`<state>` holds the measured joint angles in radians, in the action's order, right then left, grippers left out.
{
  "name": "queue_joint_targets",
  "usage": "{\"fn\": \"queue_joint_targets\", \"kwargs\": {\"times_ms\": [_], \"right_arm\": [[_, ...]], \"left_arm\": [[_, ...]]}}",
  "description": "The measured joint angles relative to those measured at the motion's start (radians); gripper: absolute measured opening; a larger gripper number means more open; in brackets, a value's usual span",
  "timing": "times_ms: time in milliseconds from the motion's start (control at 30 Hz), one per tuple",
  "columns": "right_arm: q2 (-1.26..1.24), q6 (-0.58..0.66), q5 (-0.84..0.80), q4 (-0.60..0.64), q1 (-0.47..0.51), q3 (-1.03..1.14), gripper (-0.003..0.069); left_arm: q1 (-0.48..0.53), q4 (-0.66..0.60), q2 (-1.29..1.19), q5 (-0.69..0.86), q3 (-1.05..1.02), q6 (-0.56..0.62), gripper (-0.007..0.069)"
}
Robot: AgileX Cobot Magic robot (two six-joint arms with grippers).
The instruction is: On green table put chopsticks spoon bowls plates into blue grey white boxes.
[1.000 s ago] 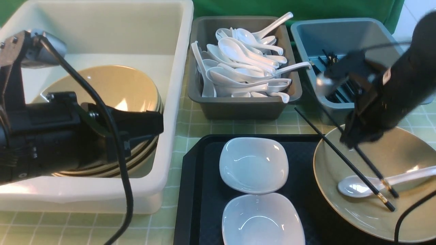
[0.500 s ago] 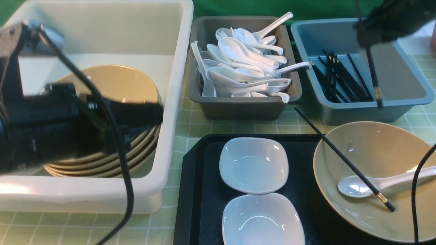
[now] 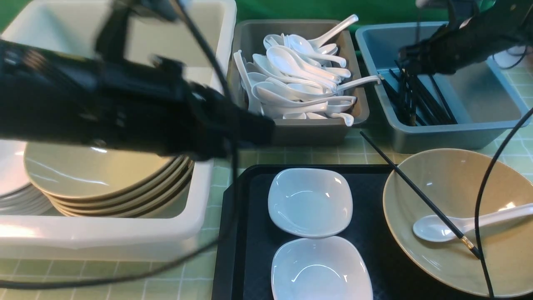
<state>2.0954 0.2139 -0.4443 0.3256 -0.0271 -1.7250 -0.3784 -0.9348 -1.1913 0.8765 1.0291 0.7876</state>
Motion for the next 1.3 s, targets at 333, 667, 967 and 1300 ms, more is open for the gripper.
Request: {"fn": "queue_joint_targets", "kwargs": {"times_ms": [333,667,967,1300], "right_arm": [[-0.130,0.152,-0.205,-0.021,0.018,0.000,0.0414],[-0.607,0.595,-0.308,0.079,0.004,0.432,0.0421],[-0.625,0.689,-0.233,0.079,-0.084,0.817,0.0421],[-0.498,0.705,-0.090,0.082,-0.113,0.826,0.0328]], "left_arm": [[-0.021,0.148,0.029,-0.001,0.047,-0.092,-0.0002],[-0.021,0.289,0.102,0.153,0.108,-0.175,-0.0002],[-0.021,0.285,0.106,0.158,0.108,-0.175,-0.0002],[-0.021,0.275,0.106,0.168,0.103,-0.175,-0.0002]]}}
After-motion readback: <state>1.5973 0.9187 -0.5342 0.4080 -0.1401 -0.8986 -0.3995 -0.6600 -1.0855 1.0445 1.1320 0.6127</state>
